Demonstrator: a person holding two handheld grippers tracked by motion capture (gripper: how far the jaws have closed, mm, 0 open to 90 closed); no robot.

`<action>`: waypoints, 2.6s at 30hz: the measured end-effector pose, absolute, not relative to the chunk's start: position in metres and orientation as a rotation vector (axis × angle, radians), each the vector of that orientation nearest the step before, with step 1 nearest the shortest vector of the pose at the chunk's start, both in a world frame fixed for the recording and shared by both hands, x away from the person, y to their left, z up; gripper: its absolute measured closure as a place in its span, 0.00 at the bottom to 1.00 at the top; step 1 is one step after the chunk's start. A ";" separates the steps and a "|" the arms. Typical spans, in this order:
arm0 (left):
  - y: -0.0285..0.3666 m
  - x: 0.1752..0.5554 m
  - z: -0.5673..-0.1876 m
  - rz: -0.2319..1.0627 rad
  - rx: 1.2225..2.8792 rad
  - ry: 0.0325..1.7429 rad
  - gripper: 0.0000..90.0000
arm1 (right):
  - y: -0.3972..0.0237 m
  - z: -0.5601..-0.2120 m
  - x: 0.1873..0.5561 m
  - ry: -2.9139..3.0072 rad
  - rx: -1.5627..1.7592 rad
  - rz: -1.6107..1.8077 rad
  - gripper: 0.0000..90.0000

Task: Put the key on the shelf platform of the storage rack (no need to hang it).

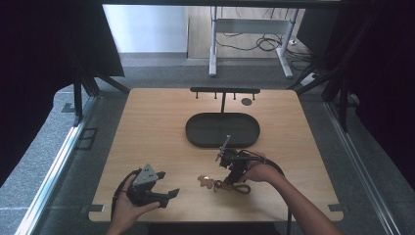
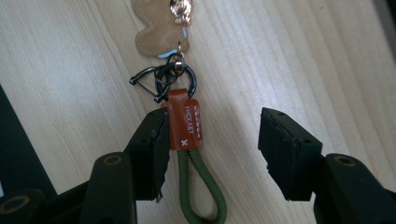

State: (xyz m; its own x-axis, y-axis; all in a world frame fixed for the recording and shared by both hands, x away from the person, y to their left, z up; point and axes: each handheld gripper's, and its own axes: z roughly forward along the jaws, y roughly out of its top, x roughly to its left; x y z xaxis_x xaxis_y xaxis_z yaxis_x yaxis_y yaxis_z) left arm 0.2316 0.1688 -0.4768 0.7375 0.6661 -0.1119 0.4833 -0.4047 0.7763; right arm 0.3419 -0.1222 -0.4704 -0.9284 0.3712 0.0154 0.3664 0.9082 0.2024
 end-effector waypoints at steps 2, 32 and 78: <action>0.169 0.232 -0.477 0.271 2.081 0.866 0.25 | -0.121 -0.473 0.341 3.058 0.581 0.304 0.49; 0.172 0.231 -0.475 0.276 2.072 0.871 0.25 | -0.106 -0.502 0.335 3.083 0.507 0.147 0.53; 0.175 0.232 -0.475 0.284 2.067 0.880 0.25 | -0.122 -0.451 0.339 3.083 0.563 0.436 0.74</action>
